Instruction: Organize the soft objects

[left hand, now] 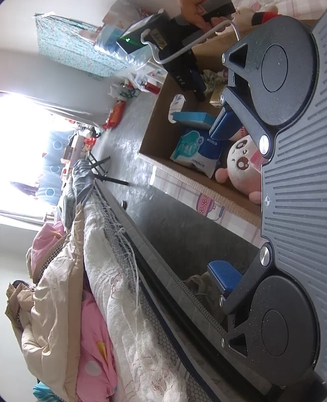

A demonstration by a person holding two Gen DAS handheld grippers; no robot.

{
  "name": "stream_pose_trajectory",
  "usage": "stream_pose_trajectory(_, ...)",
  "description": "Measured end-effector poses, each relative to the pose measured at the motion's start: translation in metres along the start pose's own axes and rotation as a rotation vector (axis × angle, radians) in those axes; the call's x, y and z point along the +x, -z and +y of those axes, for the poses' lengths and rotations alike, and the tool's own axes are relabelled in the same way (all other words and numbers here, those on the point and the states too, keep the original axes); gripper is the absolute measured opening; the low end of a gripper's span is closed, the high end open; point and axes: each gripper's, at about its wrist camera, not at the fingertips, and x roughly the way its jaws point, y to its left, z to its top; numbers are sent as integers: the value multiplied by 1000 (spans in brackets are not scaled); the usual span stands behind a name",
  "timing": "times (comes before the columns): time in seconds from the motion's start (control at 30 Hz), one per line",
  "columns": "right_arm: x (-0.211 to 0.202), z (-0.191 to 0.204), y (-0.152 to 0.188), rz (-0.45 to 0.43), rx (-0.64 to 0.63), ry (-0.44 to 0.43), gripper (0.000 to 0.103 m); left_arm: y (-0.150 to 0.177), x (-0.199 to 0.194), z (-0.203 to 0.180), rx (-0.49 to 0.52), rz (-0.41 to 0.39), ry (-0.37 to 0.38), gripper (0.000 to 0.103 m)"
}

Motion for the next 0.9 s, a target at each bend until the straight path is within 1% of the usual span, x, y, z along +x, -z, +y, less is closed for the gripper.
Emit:
stream_pose_trajectory(0.1, -19, 6, 5, -54, -19, -40, 29, -1, -6, -2, 8, -5, -7, 103)
stream_pose_trajectory(0.2, -55, 14, 22, -132, -48, -81, 31, 0, -16, -6, 18, -17, -6, 103)
stream_pose_trajectory(0.23, -69, 19, 29, -163, -65, -92, 33, 0, -22, -8, 22, -23, -2, 103)
stream_pose_trajectory(0.3, -101, 21, 51, -227, -90, -114, 43, 1, -32, -12, 38, -36, 9, 103)
stream_pose_trajectory(0.33, -118, 20, 65, -264, -97, -125, 54, 2, -38, -15, 50, -42, 15, 103)
stream_pose_trajectory(0.37, -135, 18, 80, -300, -100, -136, 63, 4, -45, -19, 64, -49, 23, 103)
stream_pose_trajectory(0.47, -185, 5, 132, -402, -90, -168, 74, 11, -66, -29, 99, -62, 51, 103)
stream_pose_trajectory(0.5, -199, 0, 150, -433, -80, -177, 76, 13, -73, -33, 108, -63, 64, 103)
stream_pose_trajectory(0.6, -237, -18, 206, -517, -35, -204, 92, 22, -91, -44, 134, -62, 102, 103)
stream_pose_trajectory(0.63, -248, -24, 225, -545, -21, -206, 99, 26, -98, -49, 148, -61, 113, 103)
stream_pose_trajectory(0.7, -265, -34, 261, -606, 17, -188, 101, 34, -109, -60, 186, -53, 132, 103)
stream_pose_trajectory(0.77, -276, -42, 295, -644, 56, -160, 103, 44, -120, -71, 214, -44, 150, 103)
stream_pose_trajectory(0.9, -283, -53, 353, -674, 123, -84, 103, 69, -133, -92, 255, 2, 199, 103)
